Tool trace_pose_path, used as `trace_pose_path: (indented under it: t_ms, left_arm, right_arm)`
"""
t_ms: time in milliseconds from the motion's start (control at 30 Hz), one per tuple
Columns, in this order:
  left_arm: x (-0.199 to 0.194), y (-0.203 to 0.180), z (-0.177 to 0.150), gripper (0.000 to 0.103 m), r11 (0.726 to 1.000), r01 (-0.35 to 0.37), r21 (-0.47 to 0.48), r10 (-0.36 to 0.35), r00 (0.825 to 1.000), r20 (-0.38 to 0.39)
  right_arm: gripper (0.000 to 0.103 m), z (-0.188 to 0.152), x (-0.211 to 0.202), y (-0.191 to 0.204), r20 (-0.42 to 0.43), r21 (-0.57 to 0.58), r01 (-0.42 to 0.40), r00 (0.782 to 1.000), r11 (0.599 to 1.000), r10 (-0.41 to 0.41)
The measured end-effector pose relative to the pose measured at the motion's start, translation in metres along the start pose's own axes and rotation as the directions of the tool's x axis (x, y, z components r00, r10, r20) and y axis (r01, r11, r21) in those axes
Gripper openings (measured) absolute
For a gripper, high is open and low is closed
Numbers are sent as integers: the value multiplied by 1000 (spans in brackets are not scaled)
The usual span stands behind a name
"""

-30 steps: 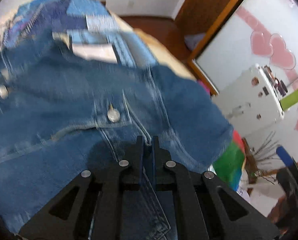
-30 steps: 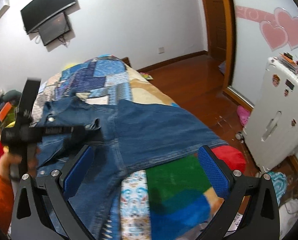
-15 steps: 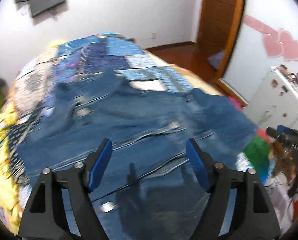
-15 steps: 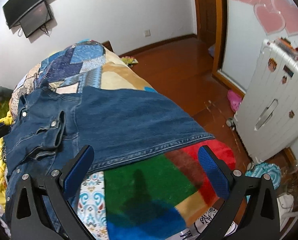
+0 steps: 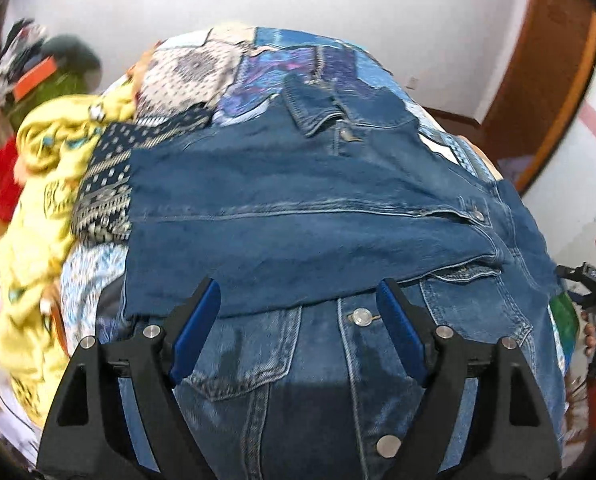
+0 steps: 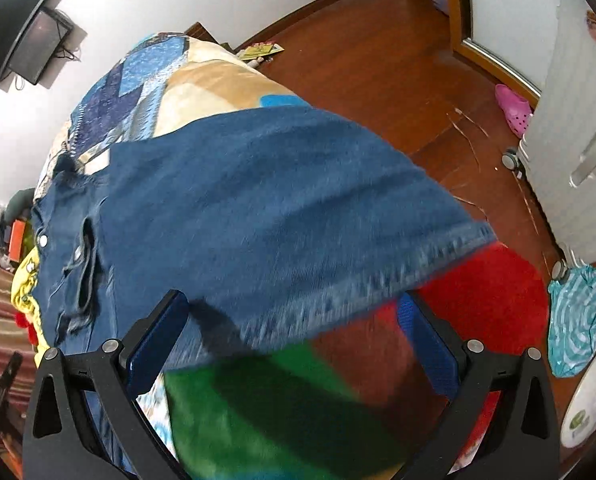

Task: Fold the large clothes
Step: 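Grasp the jacket sleeve side with the right tool and lift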

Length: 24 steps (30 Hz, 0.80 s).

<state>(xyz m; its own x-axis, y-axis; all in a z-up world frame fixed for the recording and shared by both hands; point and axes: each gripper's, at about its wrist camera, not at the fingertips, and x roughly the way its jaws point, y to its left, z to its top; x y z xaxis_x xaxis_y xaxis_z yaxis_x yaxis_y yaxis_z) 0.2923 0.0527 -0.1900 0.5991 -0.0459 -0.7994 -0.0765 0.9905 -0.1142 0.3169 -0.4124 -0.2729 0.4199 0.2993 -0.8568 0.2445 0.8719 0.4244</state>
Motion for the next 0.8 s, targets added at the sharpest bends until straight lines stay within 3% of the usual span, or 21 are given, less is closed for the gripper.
trace_pose_path:
  t_ms: [100,167,267,333,400,500,633,800]
  left_arm:
    - [1,4,-6,80,1000,5,-28,-5,1000,-22]
    - [2,6,-8,80,999,-8,-36,7,999,-38]
    - [2,7,-9,80,999,-14,-33,13,999,-42]
    - [1,7,-10,80,999,-23,-32,21,999,-39]
    - [-2,7,-10,80,999,-27,-32,26,999,-30]
    - [-7,4,-12,80,1000,-20,-17,20,1000,-6]
    - [-12,2,-15,80,1000,3,5,-3,1000,7]
    - [-23,5,-14,80,1000,30,7,-31,999,38]
  right_arm:
    - [103,8,8,-8,43,44,-9,999,999,7]
    - [96,12,8,-11,85,82,6,996,997,-13]
    - [72,19,8,-13,125,132,41,990,990,-58]
    - [37,22,6,-15,138,161,71,986,984,-94]
    - [22,24,-2,-18,139,196,94,983,976,-123]
    - [17,28,-19,-10,172,186,71,980,980,-104]
    - [11,31,-61,23,265,89,40,962,995,-63]
    - [10,33,-114,88,378,-78,-32,924,996,59]
